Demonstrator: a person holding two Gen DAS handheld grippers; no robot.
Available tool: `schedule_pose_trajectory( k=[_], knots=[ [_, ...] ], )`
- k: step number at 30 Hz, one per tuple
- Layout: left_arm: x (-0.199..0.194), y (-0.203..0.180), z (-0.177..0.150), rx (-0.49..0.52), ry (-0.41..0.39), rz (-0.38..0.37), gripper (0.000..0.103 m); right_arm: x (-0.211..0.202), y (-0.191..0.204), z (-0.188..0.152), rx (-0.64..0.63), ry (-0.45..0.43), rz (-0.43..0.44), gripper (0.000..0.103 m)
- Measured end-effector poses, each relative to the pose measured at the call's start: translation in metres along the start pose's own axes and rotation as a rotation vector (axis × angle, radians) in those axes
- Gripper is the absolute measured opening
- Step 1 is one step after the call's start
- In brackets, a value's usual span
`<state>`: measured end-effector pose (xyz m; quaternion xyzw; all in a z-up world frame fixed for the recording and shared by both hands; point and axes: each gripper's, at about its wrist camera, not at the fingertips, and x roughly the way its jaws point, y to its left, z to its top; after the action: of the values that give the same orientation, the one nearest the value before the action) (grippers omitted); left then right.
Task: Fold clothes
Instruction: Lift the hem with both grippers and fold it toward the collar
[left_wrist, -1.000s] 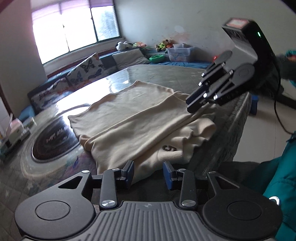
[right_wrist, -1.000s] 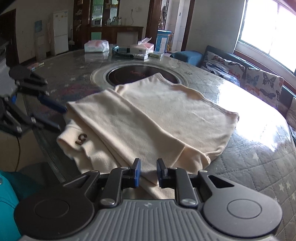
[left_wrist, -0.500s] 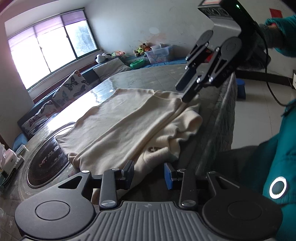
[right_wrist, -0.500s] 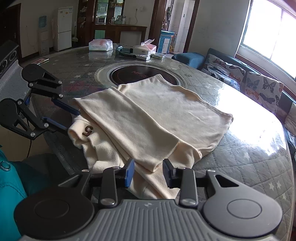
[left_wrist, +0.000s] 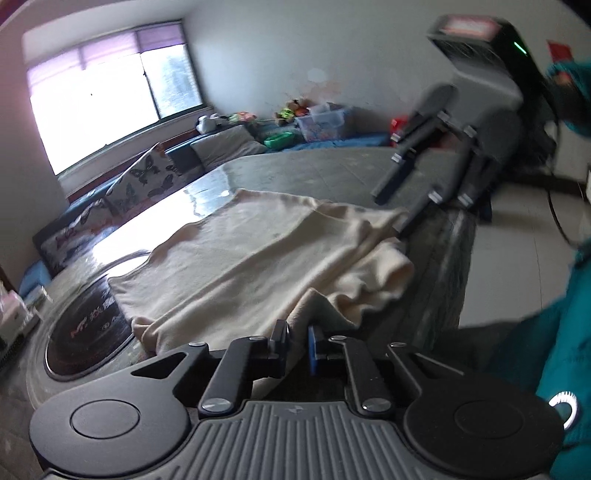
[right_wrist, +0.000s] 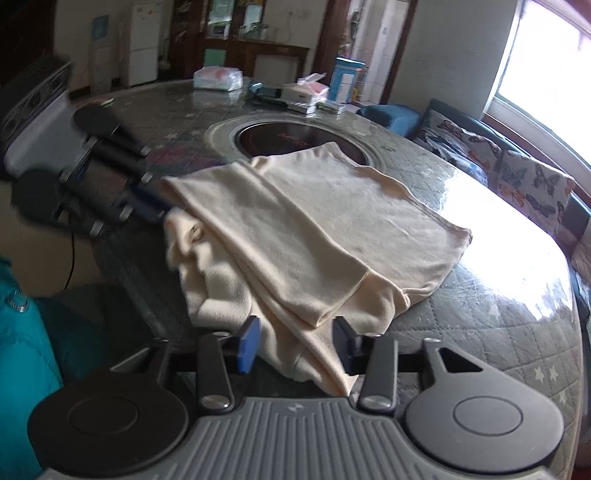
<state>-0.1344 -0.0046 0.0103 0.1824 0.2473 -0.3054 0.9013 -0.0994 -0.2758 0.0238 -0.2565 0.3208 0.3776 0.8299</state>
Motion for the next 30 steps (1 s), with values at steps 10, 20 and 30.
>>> schedule_pose_trajectory(
  k=[10,20,30],
  knots=[
    [0.024,0.051,0.026,-0.286,0.022,-0.02,0.008,0.012,0.02,0.0,-0.16,-0.055,0.012,0.055],
    [0.016,0.051,0.014,-0.287,0.053,-0.039,0.014,0.045,0.009,0.015,-0.079,-0.058,0.052,0.022],
    [-0.007,0.021,-0.011,-0.088,0.042,0.054,0.044,0.034,-0.011,0.023,0.053,-0.103,0.086,0.012]
  ],
)
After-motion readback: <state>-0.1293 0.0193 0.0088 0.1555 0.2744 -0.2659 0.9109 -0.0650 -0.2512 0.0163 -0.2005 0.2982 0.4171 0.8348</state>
